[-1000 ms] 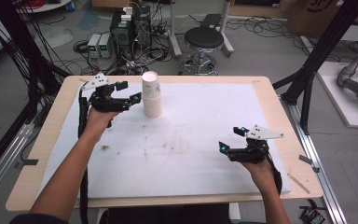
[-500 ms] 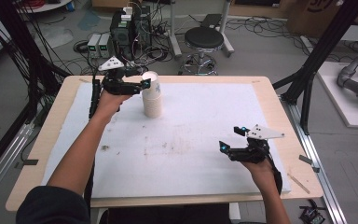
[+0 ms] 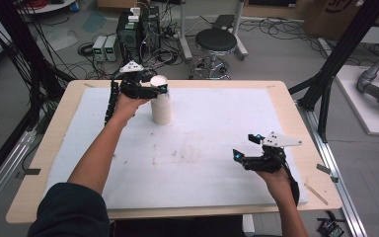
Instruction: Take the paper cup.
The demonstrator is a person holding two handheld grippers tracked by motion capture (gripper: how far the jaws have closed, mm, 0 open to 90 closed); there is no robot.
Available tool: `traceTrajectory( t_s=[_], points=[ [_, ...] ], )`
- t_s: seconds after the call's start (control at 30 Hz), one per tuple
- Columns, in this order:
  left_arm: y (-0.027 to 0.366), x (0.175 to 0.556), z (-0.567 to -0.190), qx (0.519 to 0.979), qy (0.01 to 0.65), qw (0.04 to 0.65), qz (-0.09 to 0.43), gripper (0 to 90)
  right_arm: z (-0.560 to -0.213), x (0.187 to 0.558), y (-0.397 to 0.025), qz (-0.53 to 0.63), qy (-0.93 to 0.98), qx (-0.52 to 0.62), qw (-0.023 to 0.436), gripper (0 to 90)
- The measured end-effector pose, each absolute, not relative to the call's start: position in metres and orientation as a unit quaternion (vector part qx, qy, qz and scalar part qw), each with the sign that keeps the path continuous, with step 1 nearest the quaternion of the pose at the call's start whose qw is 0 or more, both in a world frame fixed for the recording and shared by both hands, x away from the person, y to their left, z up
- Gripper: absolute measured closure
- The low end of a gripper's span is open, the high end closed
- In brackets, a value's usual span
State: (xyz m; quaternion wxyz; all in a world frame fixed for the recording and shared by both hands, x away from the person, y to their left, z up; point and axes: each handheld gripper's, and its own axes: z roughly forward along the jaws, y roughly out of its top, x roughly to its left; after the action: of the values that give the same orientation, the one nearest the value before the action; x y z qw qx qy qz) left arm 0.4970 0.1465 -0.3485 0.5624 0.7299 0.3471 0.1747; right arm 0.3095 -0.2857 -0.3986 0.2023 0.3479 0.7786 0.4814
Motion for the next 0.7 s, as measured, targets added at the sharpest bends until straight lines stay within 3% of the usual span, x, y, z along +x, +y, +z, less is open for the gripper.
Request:
traceTrajectory(
  t_s=[0.27,0.7],
  points=[
    [0.146,0.500,-0.352,0.731,0.335,0.569,0.169,32.4,-0.400,0.310,-0.286,0.479,0.781,0.348,0.201,15.7],
    [0.149,0.494,-0.342,0.724,0.319,0.583,0.184,33.7,-0.400,0.311,-0.284,0.478,0.781,0.348,0.199,15.8]
  ],
)
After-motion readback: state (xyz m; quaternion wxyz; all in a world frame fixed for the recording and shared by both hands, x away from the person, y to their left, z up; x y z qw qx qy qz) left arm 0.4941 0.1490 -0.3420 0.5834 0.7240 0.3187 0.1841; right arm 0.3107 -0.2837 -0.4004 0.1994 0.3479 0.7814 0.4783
